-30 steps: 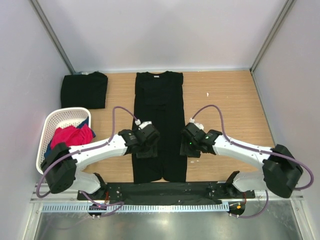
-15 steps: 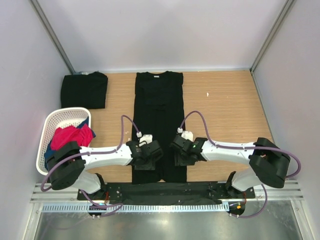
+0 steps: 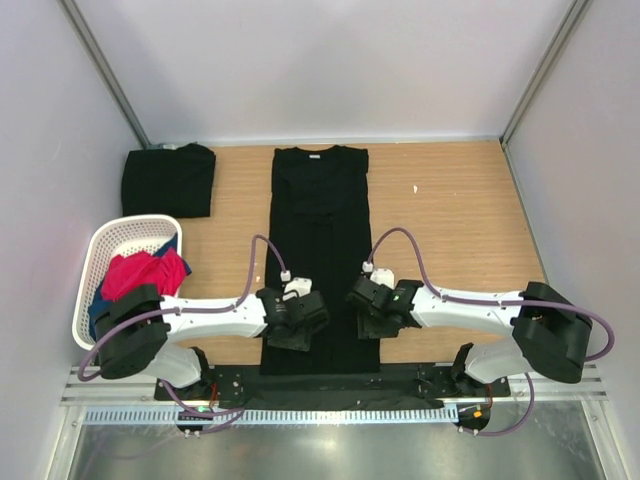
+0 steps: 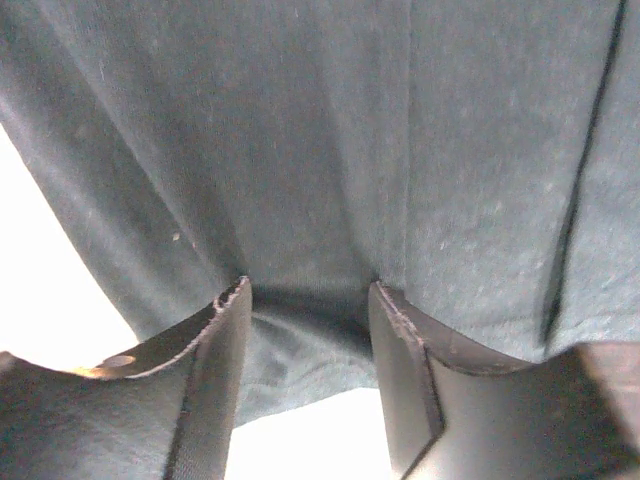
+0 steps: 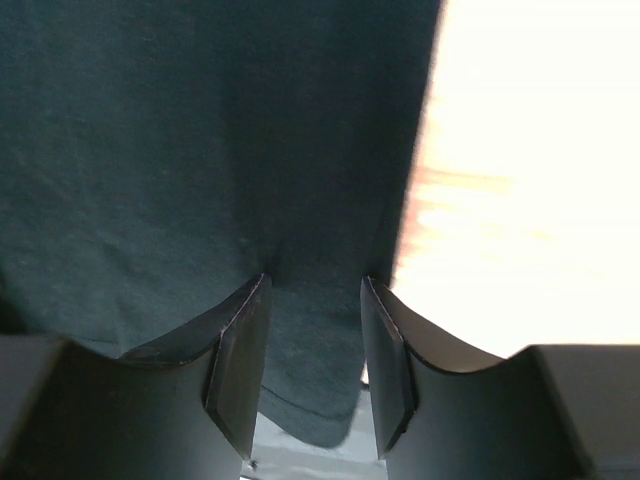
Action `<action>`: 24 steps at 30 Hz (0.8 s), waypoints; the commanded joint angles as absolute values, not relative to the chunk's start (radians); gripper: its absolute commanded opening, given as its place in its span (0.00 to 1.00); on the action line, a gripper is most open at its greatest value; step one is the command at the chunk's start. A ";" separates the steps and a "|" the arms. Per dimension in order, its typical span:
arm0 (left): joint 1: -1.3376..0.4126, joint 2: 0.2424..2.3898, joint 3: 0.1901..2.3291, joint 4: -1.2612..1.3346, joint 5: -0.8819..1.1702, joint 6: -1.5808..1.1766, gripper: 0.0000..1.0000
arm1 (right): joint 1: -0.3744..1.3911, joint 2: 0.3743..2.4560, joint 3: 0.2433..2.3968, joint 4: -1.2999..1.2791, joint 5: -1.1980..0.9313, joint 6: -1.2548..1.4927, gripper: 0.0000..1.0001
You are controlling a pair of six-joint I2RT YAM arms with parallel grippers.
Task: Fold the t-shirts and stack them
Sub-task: Fold the tshirt
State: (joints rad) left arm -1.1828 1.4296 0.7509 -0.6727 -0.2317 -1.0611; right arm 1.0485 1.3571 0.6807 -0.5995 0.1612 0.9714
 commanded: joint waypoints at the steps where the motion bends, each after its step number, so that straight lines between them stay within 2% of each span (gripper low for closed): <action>1: -1.213 1.427 0.816 -0.748 -0.239 -1.025 0.54 | 1.058 1.313 0.709 -0.722 0.164 0.973 0.48; 3: -1.229 1.410 0.856 -0.784 -0.259 -1.011 0.56 | 1.057 1.290 0.762 -0.749 0.153 0.973 0.52; 5: -1.227 1.376 0.926 -0.831 -0.290 -1.005 0.64 | 1.058 1.249 0.805 -0.761 0.149 0.977 0.57; 8: -1.227 1.315 0.992 -0.889 -0.325 -1.032 0.75 | 1.058 1.198 0.886 -0.822 0.161 0.995 0.69; 12: -1.227 1.188 0.945 -0.945 -0.351 -1.168 0.81 | 1.058 1.113 0.861 -0.854 0.164 1.057 0.72; 18: -1.227 0.915 0.660 -0.922 -0.321 -1.447 0.78 | 1.058 0.899 0.600 -0.756 0.094 1.224 0.70; 24: -1.226 0.672 0.479 -0.911 -0.310 -1.586 0.67 | 1.058 0.792 0.431 -0.657 0.040 1.296 0.65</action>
